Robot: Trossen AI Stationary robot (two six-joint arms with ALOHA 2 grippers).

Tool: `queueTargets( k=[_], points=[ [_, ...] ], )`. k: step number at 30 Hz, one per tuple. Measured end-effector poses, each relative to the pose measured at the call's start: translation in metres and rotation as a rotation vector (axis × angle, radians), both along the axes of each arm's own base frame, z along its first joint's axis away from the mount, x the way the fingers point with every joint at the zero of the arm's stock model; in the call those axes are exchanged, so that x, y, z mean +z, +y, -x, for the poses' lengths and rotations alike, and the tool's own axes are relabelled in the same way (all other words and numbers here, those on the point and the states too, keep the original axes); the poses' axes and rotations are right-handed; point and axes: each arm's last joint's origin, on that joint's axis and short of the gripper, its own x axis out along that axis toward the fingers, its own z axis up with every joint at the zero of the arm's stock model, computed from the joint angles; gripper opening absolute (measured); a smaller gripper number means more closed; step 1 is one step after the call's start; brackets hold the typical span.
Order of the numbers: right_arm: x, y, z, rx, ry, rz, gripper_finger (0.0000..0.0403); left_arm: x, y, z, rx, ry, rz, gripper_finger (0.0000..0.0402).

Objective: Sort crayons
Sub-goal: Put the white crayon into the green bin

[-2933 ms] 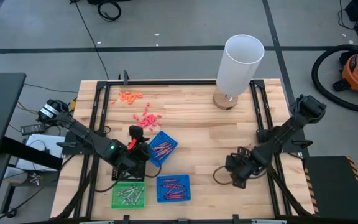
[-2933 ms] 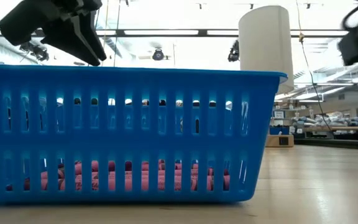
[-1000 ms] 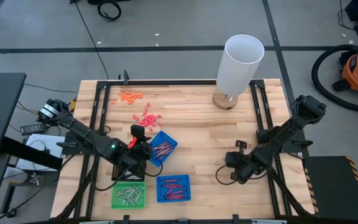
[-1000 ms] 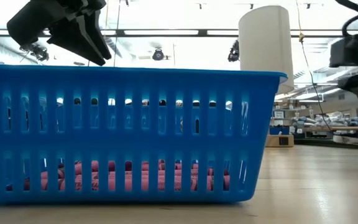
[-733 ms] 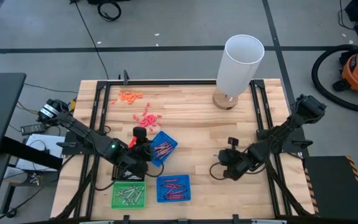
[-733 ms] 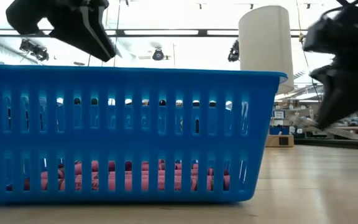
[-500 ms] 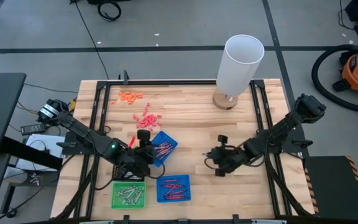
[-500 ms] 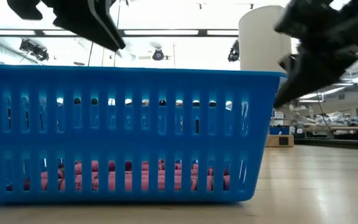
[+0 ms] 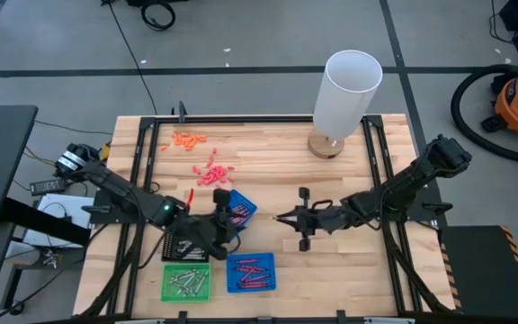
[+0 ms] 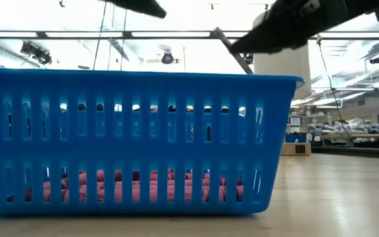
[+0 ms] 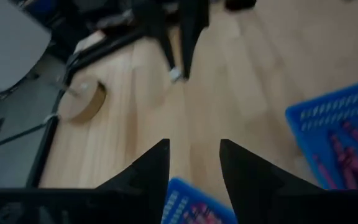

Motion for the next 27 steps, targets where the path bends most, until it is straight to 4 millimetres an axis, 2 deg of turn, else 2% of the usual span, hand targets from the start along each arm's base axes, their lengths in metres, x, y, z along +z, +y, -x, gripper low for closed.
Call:
queueTargets(
  k=[13, 22, 27],
  points=[
    [0.015, -0.004, -0.008, 0.074, -0.135, 0.05, 0.0036, 0.005, 0.018, -0.038, -0.068, -0.187, 0.049, 0.0151],
    [0.018, -0.006, -0.009, 0.077, -0.156, 0.07, 0.0036, -0.004, 0.027, -0.053, -0.081, -0.205, 0.082, 0.0151],
    [0.018, -0.008, -0.01, 0.07, -0.162, 0.073, 0.0036, -0.004, 0.027, -0.055, -0.084, -0.225, 0.089, 0.0149]
  ],
)
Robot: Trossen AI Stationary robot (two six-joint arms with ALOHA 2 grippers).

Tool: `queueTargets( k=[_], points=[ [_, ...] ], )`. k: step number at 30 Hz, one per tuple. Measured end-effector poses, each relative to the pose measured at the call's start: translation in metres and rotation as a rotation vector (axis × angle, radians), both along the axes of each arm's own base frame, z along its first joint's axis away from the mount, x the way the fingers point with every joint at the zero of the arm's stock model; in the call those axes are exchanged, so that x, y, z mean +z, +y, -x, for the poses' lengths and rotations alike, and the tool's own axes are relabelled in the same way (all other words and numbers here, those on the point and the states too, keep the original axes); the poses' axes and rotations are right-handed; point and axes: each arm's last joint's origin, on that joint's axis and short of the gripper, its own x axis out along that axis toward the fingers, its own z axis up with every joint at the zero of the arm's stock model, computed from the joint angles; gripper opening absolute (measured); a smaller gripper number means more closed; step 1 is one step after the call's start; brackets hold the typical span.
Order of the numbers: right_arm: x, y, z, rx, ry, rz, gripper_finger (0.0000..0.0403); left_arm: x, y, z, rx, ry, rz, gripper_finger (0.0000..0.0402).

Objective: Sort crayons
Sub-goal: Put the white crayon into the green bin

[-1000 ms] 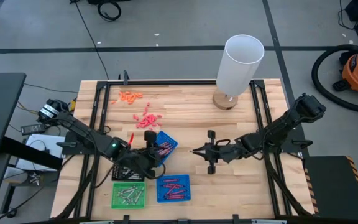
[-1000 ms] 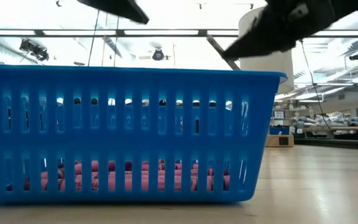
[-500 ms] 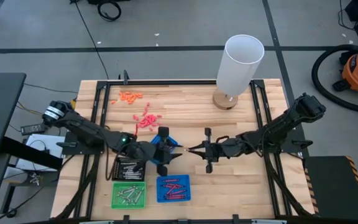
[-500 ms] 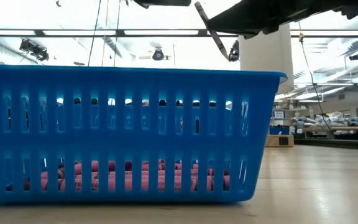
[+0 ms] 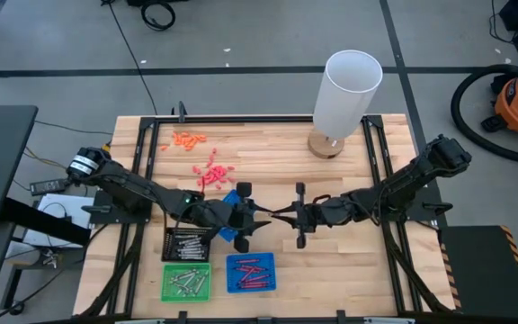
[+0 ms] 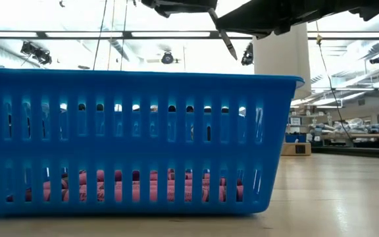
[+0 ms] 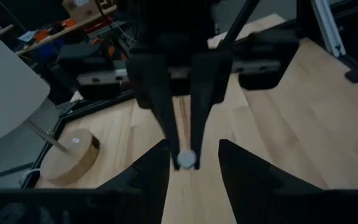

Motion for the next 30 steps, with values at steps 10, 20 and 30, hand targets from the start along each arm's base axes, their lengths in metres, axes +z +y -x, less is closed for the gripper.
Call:
queueTargets(
  k=[10, 20, 30],
  points=[
    [0.001, -0.003, -0.001, 0.017, -0.006, -0.025, 0.0036, 0.003, 0.004, -0.002, 0.012, -0.033, 0.02, 0.0105],
    [0.001, -0.002, -0.002, 0.046, -0.007, -0.035, 0.0039, 0.003, 0.012, -0.006, -0.066, -0.023, 0.098, 0.0028],
    [0.002, -0.001, -0.002, 0.054, -0.015, -0.059, 0.0091, 0.0, 0.013, -0.005, -0.06, 0.013, 0.108, 0.0037]
  ],
)
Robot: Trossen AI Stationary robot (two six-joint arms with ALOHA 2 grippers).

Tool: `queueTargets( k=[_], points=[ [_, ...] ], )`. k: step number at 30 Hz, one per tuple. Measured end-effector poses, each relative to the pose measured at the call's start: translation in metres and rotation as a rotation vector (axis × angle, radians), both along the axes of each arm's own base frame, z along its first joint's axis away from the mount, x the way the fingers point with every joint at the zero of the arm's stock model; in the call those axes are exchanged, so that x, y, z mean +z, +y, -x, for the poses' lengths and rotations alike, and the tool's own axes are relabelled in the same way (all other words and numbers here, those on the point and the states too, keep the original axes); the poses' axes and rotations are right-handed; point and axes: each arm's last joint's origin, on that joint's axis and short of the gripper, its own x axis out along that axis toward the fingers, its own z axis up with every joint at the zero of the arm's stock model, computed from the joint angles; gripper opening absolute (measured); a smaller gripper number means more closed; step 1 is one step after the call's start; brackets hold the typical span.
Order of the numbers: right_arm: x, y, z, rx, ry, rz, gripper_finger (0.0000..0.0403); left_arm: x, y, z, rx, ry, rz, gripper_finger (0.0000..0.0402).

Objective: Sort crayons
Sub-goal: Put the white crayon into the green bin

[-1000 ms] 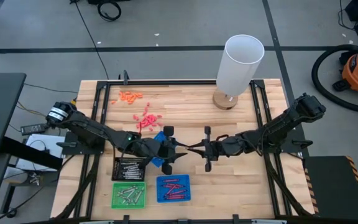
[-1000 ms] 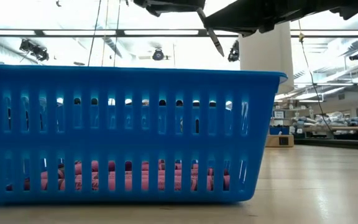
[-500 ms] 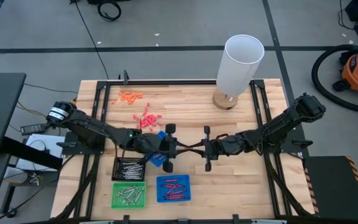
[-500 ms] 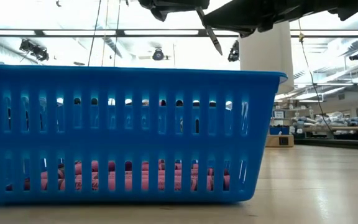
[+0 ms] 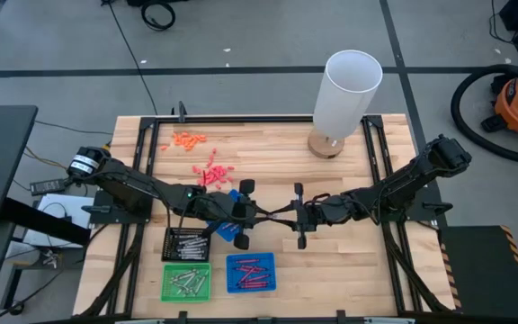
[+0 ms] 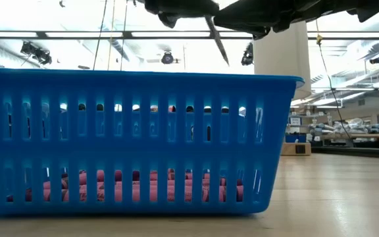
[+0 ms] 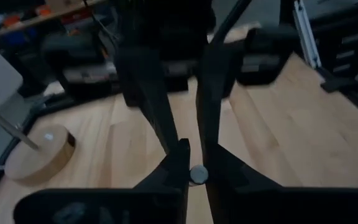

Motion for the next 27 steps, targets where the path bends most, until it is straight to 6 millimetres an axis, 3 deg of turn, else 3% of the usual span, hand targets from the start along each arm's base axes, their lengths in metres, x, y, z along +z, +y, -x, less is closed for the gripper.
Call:
queueTargets(
  k=[9, 20, 27],
  points=[
    [-0.005, 0.004, 0.004, -0.085, 0.045, 0.038, 0.0134, -0.002, -0.005, 0.019, 0.017, 0.152, 0.061, 0.0039],
    [-0.006, 0.005, 0.005, -0.094, 0.056, 0.021, 0.0135, -0.006, -0.031, 0.059, 0.052, 0.392, 0.208, 0.004],
    [-0.007, 0.005, 0.005, -0.098, 0.058, 0.004, 0.0135, 0.005, -0.046, 0.088, 0.055, 0.453, 0.321, 0.004]
  ],
)
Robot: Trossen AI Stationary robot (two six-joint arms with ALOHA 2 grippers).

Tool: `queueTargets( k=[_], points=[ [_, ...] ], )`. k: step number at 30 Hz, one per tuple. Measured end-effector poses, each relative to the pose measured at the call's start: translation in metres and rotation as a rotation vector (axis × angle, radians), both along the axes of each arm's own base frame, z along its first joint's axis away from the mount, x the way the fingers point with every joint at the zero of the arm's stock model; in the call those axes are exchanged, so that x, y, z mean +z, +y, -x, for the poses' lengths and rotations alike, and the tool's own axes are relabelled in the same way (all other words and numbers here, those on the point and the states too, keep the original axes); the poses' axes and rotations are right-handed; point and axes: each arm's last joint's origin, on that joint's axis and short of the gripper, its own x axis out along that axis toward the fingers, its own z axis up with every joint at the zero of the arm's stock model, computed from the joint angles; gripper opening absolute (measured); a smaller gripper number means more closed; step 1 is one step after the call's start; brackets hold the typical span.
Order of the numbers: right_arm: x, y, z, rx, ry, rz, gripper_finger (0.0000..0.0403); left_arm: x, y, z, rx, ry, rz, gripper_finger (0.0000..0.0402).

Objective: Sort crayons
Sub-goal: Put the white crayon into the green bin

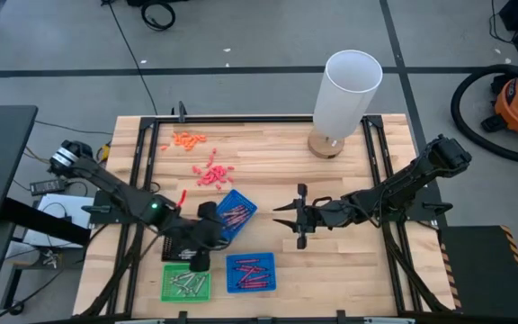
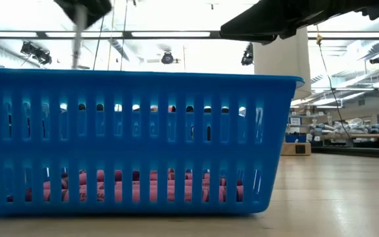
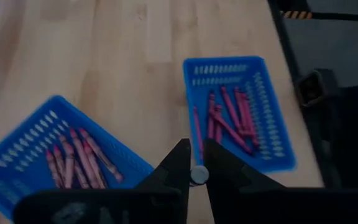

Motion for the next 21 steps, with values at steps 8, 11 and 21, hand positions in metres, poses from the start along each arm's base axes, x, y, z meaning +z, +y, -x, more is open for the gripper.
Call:
queueTargets(
  k=[8, 11, 21],
  points=[
    [-0.001, 0.0, 0.0, -0.001, 0.005, -0.001, 0.0135, 0.004, -0.017, 0.031, -0.031, 0.199, 0.245, 0.004],
    [-0.001, 0.0, 0.0, -0.002, 0.005, -0.005, 0.0135, -0.002, -0.03, 0.038, -0.066, 0.294, 0.31, 0.0041],
    [-0.001, 0.0, 0.0, -0.002, 0.005, -0.005, 0.0135, -0.03, -0.06, 0.044, -0.034, 0.449, 0.31, 0.0041]
  ],
)
